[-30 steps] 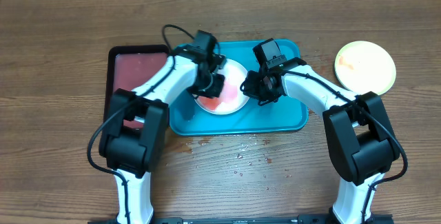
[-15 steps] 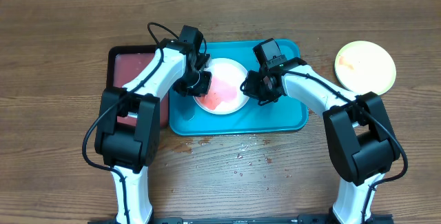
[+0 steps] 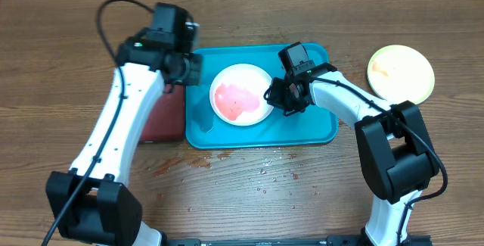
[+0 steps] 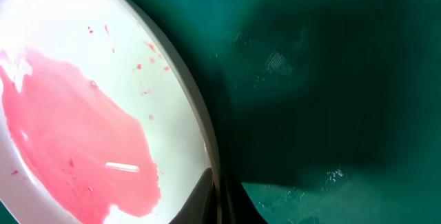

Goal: Clean dirty plates on tray and stack at the side
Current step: 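Return the sponge to the black tray with the left gripper, then lift the white plate upright with the right gripper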

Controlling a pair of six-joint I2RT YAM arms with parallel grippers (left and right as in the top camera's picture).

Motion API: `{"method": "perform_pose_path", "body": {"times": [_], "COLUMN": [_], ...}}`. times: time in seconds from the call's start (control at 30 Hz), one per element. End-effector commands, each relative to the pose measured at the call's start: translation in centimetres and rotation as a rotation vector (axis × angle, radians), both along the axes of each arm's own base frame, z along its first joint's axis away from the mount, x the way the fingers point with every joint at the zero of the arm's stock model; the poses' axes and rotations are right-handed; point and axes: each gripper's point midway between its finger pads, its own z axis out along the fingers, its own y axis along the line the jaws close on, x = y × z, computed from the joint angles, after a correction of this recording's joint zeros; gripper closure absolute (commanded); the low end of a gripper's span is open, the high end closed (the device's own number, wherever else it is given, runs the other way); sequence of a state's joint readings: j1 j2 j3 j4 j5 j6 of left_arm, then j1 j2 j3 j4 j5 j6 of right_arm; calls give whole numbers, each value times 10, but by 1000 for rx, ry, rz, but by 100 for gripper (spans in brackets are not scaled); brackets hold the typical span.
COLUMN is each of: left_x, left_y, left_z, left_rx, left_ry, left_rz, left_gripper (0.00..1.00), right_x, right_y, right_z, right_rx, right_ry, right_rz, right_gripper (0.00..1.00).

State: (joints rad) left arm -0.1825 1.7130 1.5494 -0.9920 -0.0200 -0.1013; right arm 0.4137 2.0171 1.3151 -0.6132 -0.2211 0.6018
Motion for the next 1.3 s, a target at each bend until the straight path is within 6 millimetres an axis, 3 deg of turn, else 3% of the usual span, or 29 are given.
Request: {"method": "perform_pose_path", "body": {"times": [0.0,0.23,0.4,0.43,0.53,0.63,0.73,0.87,1.07,1.27], "left_x": [2,-7,-16,-17,-16,-13,-10,-4,-1,-21], "left_y": [50,108,113,113,109,104,100,95,79,56], "left_z": [-19,-76,-114,-120,-129,-127,-116,-85,-7,72], "left_rx": [103,98,53,53,49,36,19,-12,-78,-194], "left_ry": [34,103,186,198,216,208,201,165,23,-158], "left_rz": [152,311,330,331,320,308,302,292,251,173], "left_gripper": [96,96,96,90,48,15,0,0,0,1], "right_x": [-5,-6,-6,-7,-7,-8,-3,9,25,33], "right_y": [4,4,4,4,3,3,4,2,-26,-62], "right_z": [2,1,1,1,1,3,18,53,111,161], "right_rx": [13,6,6,6,4,5,11,0,-166,-372], "right_ry": [13,12,12,12,15,14,-24,-107,-234,-313], "right_rz": [19,40,43,43,43,43,66,93,82,28], "right_gripper": [96,96,96,96,96,96,96,96,96,96]}}
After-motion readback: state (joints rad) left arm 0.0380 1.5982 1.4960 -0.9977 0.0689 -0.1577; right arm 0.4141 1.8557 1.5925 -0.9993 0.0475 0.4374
